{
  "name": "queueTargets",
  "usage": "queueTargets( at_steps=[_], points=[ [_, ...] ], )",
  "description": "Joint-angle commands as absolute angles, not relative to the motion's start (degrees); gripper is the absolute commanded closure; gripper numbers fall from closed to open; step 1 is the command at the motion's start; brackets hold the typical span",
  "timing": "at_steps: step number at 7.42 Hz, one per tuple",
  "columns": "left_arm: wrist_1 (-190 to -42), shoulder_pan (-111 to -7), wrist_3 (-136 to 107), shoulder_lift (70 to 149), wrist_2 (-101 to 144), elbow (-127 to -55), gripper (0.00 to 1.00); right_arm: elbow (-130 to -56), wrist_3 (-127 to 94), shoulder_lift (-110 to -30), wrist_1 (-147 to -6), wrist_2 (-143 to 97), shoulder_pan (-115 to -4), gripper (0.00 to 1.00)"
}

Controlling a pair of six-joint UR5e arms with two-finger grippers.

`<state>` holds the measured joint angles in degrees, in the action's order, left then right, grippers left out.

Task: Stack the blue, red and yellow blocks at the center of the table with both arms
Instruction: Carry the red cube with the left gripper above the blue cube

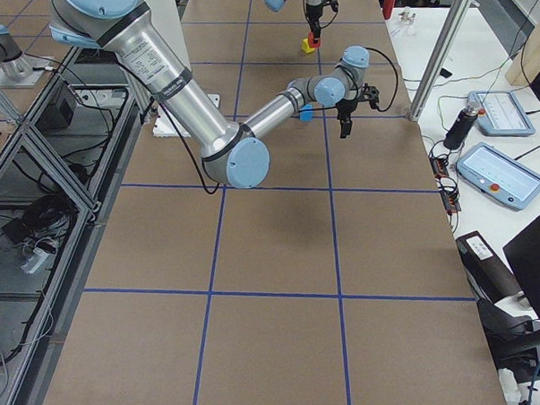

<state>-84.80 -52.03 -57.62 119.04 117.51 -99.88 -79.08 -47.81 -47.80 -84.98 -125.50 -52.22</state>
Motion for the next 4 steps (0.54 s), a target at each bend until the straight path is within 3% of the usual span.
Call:
queueTargets(
  at_steps=[1,2,4],
  points=[
    [-83.2,-47.4,-57.5,131.2,117.6,-92.9,1.0,-79.3,-47.8,-48.2,-85.1,-125.5,-52.7,0.01],
    [-83.5,-45.3,-57.5,136.7,117.6,-88.6,1.0,-79.4,-47.8,-48.9,-85.1,-125.4,-53.2,0.01],
    [-83.9,-41.3,-54.2,140.1,117.3,-86.1,1.0,-79.4,-47.8,-49.7,-84.8,-125.4,-54.0,0.01]
  ],
)
